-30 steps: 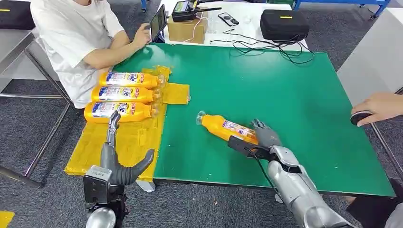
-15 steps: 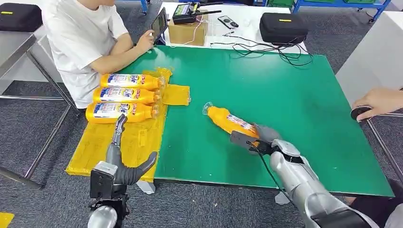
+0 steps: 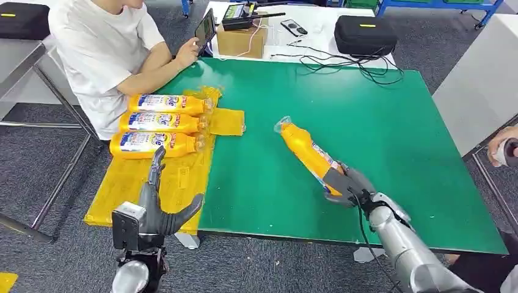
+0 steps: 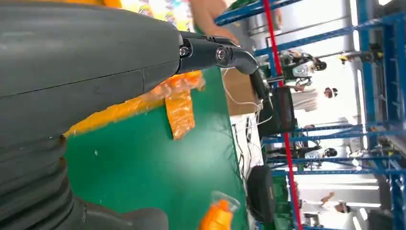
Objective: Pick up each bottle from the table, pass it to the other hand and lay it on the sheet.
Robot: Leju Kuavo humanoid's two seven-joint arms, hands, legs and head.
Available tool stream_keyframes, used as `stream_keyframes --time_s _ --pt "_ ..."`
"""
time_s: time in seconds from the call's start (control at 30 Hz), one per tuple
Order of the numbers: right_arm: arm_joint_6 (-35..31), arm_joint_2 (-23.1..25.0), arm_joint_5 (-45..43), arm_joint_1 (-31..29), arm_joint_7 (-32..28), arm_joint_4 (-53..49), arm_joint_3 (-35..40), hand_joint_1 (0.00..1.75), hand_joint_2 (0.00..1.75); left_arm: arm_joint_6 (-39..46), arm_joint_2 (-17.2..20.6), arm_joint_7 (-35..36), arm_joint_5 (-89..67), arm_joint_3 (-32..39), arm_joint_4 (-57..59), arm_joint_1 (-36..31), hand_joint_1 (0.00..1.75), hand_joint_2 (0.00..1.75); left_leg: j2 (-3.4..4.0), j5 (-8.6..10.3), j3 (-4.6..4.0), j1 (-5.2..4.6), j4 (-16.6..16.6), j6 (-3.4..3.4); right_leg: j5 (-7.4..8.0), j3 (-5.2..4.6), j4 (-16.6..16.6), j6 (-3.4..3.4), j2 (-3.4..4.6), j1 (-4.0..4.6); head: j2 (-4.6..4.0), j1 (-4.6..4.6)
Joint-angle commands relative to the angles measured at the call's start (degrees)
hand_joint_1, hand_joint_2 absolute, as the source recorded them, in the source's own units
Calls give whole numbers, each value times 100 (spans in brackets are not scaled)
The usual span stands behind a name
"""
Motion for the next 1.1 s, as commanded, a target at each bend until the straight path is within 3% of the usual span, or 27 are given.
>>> stream_keyframes --time_s 0.03,0.2,0.37,0.47,0.6,0.73,0.9,1.0,1.1 --pt "-533 903 -1244 1857 -874 -3378 -312 175 175 -766 -152 -102 1977 -324 -129 335 0 175 27 -17 7 11 -2 -18 -10 -3 1 -29 19 14 0 0" --pt "-1004 1401 -1378 2811 -1117 -4611 380 175 175 -1010 -251 -418 2090 -341 125 615 0 175 24 -18 -25 16 -5 -18 -21 -34 12 -24 20 15 0 -7" --pt "-1142 1335 -1437 2857 -1191 -4553 455 175 175 -1042 -308 -478 2048 -301 237 563 0 175 -6 -9 -57 17 -1 -11 -29 -60 10 -27 -10 16 0 0" --pt "-902 1311 -1488 2948 -1231 -4323 554 175 175 -1221 -359 -455 1983 -495 586 447 0 175 2 -7 -71 14 -6 -12 -23 -73 5 -28 -8 12 0 -2" --pt "-985 1262 -1312 2731 -1377 -3901 762 175 175 -1371 -202 -526 1916 -1072 682 239 0 175 -8 -5 -66 11 -9 -15 -23 -69 0 -31 -16 8 0 0" --pt "-598 1178 -1241 2298 -1316 -3542 1184 175 175 -1520 -27 -617 2078 -1461 403 146 0 175 8 -7 -68 10 -5 -16 -19 -74 4 -31 -1 8 0 -2" --pt "-536 1147 -698 1862 -1208 -2953 1881 175 175 -1561 -87 -609 2306 -1419 495 -78 0 175 20 -9 -60 12 -7 -17 -17 -69 2 -33 7 11 0 -2" --pt "-992 1271 -228 1726 -1014 -2658 2121 175 175 -1606 -101 -557 2347 -1388 487 -105 0 175 14 -12 -52 15 -7 -18 -22 -60 3 -35 1 13 0 0" --pt "-939 1338 -287 1687 -1006 -2507 2190 175 175 -1621 -116 -543 2344 -1385 525 -123 0 175 16 -7 -65 14 -8 -15 -17 -72 1 -29 2 11 0 -2"
